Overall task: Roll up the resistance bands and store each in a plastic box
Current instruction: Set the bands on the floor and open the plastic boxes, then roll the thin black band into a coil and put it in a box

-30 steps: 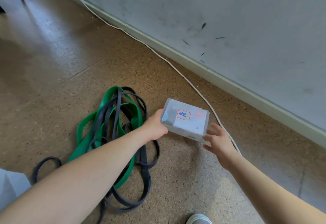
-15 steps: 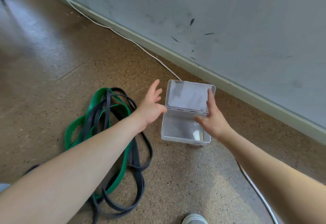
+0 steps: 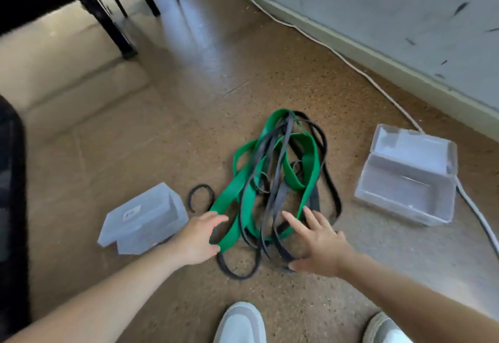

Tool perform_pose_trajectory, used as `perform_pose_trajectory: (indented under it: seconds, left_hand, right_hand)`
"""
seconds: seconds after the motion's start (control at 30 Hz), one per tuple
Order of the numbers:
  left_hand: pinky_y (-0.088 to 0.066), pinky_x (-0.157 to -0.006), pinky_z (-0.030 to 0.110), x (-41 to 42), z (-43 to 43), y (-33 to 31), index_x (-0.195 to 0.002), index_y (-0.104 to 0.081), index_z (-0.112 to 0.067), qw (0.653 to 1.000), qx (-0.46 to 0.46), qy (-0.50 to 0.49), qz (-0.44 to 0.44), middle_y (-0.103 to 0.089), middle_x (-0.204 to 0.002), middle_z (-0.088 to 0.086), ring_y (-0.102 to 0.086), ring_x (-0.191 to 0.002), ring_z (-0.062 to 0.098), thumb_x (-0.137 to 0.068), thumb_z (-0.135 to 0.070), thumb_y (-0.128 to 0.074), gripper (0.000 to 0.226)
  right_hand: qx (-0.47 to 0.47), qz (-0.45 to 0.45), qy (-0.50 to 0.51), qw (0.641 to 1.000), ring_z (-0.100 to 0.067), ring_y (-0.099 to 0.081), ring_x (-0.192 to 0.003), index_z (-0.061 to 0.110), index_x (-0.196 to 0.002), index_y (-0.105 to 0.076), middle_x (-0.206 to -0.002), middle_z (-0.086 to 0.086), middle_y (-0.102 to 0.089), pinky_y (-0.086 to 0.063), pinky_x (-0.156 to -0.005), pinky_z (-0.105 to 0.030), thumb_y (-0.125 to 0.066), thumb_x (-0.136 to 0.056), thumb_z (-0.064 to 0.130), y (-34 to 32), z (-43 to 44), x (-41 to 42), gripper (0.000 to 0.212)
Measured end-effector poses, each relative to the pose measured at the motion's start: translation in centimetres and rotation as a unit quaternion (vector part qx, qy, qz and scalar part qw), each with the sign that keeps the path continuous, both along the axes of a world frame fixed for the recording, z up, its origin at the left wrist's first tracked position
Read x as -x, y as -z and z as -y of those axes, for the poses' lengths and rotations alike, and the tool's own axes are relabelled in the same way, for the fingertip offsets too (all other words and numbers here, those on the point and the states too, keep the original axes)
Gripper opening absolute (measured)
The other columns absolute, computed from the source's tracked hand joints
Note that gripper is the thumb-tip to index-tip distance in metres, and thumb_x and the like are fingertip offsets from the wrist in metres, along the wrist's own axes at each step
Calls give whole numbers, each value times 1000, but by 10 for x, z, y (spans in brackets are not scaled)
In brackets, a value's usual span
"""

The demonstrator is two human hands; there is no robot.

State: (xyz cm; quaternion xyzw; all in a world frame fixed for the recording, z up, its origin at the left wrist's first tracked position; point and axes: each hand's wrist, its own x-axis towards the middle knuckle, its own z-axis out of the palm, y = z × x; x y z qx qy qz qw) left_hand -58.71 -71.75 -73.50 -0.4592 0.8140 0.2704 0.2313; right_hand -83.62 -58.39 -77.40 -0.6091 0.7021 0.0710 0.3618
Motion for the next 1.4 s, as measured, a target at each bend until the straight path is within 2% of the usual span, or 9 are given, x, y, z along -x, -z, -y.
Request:
perform_pose_trajectory:
  seconds: [0.13,0.33,0.5,0.63,0.77,0.93,1.1,1.27,1.4]
  left_hand:
    - [-41,-105,40,-10,-28,35,-153,-1,-31,996,-68,-39,36,-33,-154,0,-42,-134,22,-83,-44,-68,98]
    - [-44,-71,29,11,-4,-10,-118,-56,-18,982,-22,-117,-146,-65,-104,0,-61,-95,22,-88,-21,-58,30]
    - [-42,-63,21,16,19,-171,-96,-67,-29,924,115,-88,-353,-63,-73,-11,-57,-71,13,-71,-19,-62,28]
    - [-46,-63,20,22,-3,-313,-91,-69,-25,831,104,-41,-544,-66,-74,-13,-58,-67,4,-69,-5,-60,31]
    - [-40,-65,33,23,-40,-424,-79,-61,-14,717,48,-67,-692,-50,-51,-7,-42,-50,10,-78,13,-54,28]
    - [-52,-79,52,12,-77,-508,-84,-55,-14,559,-58,-126,-817,-39,-51,2,-43,-55,16,-82,12,-47,27]
    - [-56,-80,50,-8,-96,-572,-95,-51,-6,430,-121,-116,-887,-40,-53,4,-47,-55,18,-88,8,-44,17]
    - [-55,-84,54,-47,-84,-583,-91,-51,0,369,-108,-135,-913,-41,-53,5,-46,-56,19,-78,9,-49,16]
    - [-57,-82,47,-105,-42,-538,-124,-50,-13,418,-30,-270,-867,-42,-60,-1,-48,-58,12,-79,5,-51,49]
  right_hand:
    - [-3,-102,-43,994,-37,-17,-141,46,-150,-1,-156,-19,-7,-43,-104,-46,-63,-87,48,1,14,-27,89]
    - [-16,-178,-27,984,-25,-53,-111,29,-130,-55,-117,-3,-47,-53,-83,-36,-54,-91,26,-12,20,-10,39]
    - [58,0,56,997,-26,-25,-145,24,-155,-7,-158,-10,-20,-31,-114,-33,-81,-69,52,-117,53,-10,117]
    - [227,339,43,912,1,-28,-139,25,-154,-13,-154,10,-29,-26,-111,-14,-88,-67,28,-269,75,-53,115]
    - [273,411,75,867,-8,-48,-129,30,-145,-33,-142,1,-49,-43,-106,-33,-87,-67,24,-356,67,-87,95]
    - [308,449,137,827,-15,-65,-105,20,-121,-59,-114,-3,-68,-52,-88,-24,-81,-76,14,-389,44,-98,51]
    - [259,433,154,849,-6,-63,-85,15,-107,-64,-101,1,-67,-50,-72,-13,-77,-80,7,-354,22,-118,31]
    - [222,203,55,952,-14,-61,-73,17,-81,-67,-80,-1,-66,-54,-73,-31,-73,-78,5,-343,17,-105,13]
    - [243,119,124,955,-28,-70,-72,10,-83,-67,-80,-13,-70,-61,-64,-45,-62,-84,10,-380,17,-71,4]
